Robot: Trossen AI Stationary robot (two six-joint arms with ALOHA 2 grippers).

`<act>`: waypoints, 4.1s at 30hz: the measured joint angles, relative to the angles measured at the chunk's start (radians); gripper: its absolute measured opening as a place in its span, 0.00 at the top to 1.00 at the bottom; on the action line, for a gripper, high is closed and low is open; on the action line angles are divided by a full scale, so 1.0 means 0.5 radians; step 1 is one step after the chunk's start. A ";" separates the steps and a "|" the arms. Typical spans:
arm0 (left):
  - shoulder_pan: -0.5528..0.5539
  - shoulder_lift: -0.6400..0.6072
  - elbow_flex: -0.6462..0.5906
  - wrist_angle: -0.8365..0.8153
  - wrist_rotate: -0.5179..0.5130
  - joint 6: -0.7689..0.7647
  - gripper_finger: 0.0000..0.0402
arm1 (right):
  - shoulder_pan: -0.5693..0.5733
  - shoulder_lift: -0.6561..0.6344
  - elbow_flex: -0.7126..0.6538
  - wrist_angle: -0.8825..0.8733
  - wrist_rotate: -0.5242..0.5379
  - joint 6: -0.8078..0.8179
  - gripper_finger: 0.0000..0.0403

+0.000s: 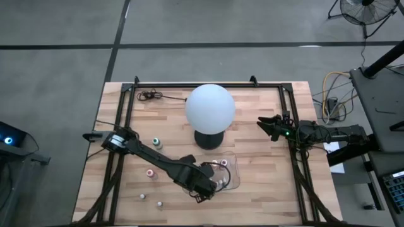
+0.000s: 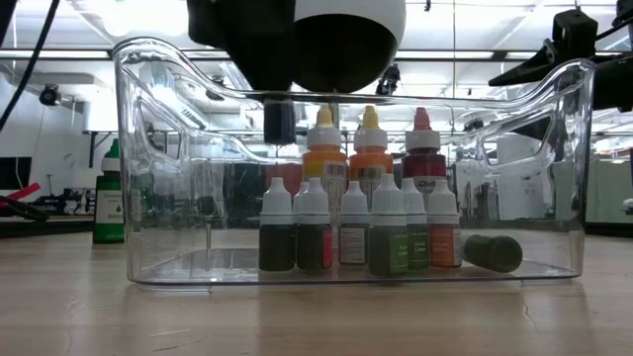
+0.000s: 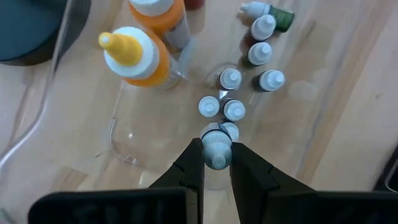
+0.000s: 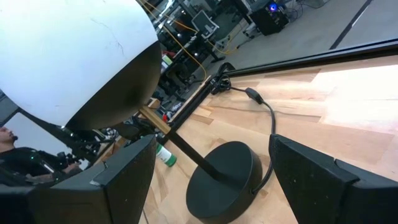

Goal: Pick & Place food coloring
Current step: Put the top right small blue food coloring bottle into the transparent bin, then put the left small blue food coloring bottle into the transparent bin

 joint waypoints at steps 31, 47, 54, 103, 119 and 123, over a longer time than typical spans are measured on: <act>0.050 0.156 -0.139 0.113 -0.011 -0.297 0.92 | 0.000 0.000 0.000 -0.001 0.000 0.000 0.25; 0.068 0.156 -0.246 0.242 -0.004 -0.255 0.92 | 0.001 0.000 0.000 0.000 0.000 -0.001 0.25; 0.079 0.155 -0.246 0.246 -0.001 -0.223 0.92 | 0.001 0.000 0.000 0.000 0.000 0.000 0.25; 0.095 -0.185 -0.246 0.074 0.131 -0.502 0.33 | 0.001 0.000 -0.001 0.000 0.000 -0.001 0.25; -0.070 -0.511 -0.246 -0.137 0.171 -1.126 0.33 | 0.001 -0.001 0.000 -0.001 0.000 -0.001 0.25; -0.190 -0.588 -0.246 -0.180 0.171 -1.260 0.33 | 0.000 -0.001 0.000 -0.001 0.000 0.000 0.25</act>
